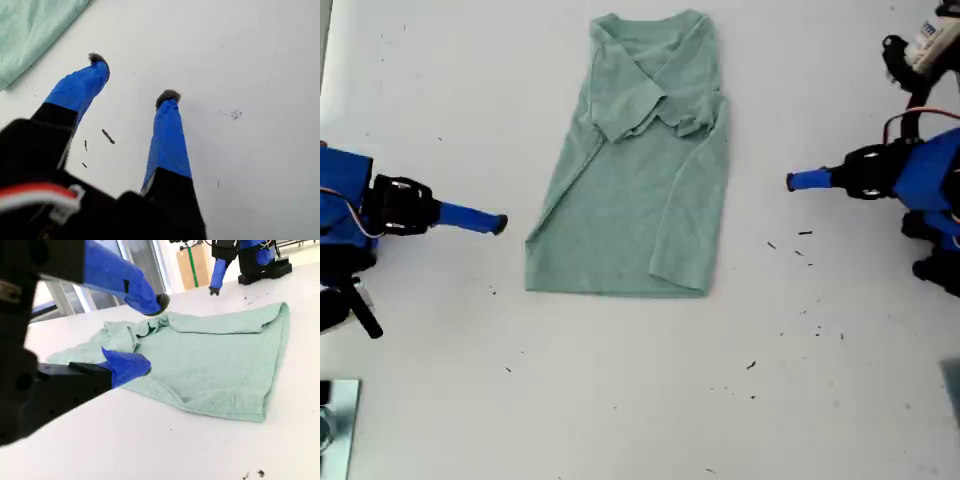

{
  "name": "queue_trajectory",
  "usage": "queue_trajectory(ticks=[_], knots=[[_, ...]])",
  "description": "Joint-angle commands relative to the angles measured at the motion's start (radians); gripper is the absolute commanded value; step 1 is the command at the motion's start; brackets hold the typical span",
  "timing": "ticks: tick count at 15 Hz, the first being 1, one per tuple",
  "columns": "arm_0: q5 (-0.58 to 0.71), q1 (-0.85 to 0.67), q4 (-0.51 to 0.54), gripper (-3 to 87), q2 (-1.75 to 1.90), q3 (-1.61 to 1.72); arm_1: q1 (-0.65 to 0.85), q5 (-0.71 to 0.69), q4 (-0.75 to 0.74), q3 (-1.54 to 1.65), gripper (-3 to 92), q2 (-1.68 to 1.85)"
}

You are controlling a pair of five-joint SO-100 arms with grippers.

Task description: Fold t shirt

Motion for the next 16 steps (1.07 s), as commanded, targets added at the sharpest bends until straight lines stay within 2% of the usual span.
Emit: queue_trajectory(ticks=[1,11,13,14,15,16], knots=[[0.006,-0.014,0.002,15.0,0.008,0.012,0.005,-0.014,0.003,0.055,21.8,0.005],[0.006,-0.018,0.002,14.9,0.008,0.012,0.005,-0.014,0.003,0.055,21.8,0.005],[-0.041,-0.055,0.008,14.4,0.008,0.002,0.005,-0.014,0.003,0.055,21.8,0.005],[-0.058,-0.046,-0.009,12.4,0.008,-0.003,0.005,-0.014,0.003,0.055,21.8,0.005],[-0.147,-0.008,-0.012,0.6,0.008,-0.003,0.005,-0.014,0.003,0.055,21.8,0.005],[-0.209,0.015,-0.052,-0.2,0.008,-0.021,0.005,-0.012,0.003,0.055,21.8,0.005]])
